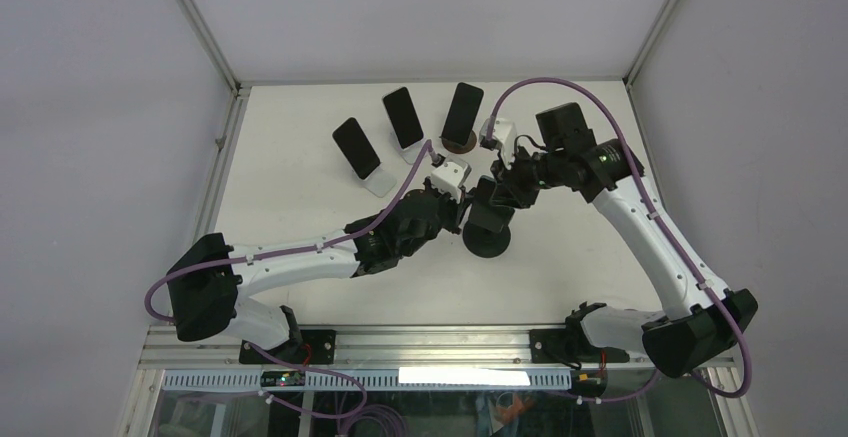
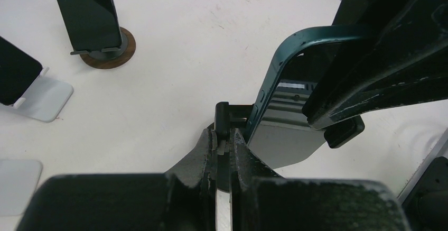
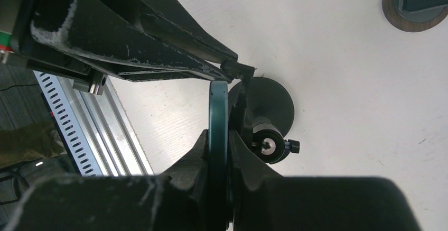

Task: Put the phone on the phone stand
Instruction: Move the phone stand with the phone to the center of the board.

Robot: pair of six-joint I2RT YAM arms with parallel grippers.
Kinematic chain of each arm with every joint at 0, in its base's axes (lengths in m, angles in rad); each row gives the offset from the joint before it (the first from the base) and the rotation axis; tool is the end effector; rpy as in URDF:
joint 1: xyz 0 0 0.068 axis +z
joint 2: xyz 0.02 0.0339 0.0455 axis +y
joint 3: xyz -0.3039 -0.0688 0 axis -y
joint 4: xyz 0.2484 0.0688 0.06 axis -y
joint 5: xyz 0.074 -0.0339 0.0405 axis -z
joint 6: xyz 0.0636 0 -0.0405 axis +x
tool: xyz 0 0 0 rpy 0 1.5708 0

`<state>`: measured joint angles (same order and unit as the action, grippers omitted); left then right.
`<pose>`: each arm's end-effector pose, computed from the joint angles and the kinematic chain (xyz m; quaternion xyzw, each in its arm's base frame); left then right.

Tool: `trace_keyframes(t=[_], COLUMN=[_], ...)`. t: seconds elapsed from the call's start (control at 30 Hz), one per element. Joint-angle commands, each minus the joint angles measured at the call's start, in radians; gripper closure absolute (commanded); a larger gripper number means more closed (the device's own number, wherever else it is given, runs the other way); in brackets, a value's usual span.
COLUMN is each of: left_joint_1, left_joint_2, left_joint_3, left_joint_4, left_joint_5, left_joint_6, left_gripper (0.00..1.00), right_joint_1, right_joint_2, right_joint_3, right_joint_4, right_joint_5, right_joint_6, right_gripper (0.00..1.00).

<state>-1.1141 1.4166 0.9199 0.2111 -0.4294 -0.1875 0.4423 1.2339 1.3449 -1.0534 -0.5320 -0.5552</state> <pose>0.1767 -0.2996 0.3110 0.2353 0.7568 -0.2190 0.5692 0.1990 0.1300 0.3833 -0.5103 0.7670 0.2328 0.3118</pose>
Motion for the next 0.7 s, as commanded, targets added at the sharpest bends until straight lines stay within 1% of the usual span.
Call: trace_keyframes(t=[0.0,0.67], left_joint_1=[0.029,0.027], left_joint_2=[-0.024,-0.019], left_joint_3=[0.031,0.039], left_joint_4=[0.031,0.031], left_joint_5=[-0.200,-0.197], left_joint_6=[0.006,-0.001], left_gripper=[1.00,1.00], right_joint_1=[-0.057,-0.057], right_joint_2=[-0.005,-0.010], right_joint_3=[-0.053,-0.056], right_joint_4=[-0.240,-0.206], right_joint_5=[0.314,0.391], right_joint_6=[0.005,0.076], right_gripper=[1.00,1.00])
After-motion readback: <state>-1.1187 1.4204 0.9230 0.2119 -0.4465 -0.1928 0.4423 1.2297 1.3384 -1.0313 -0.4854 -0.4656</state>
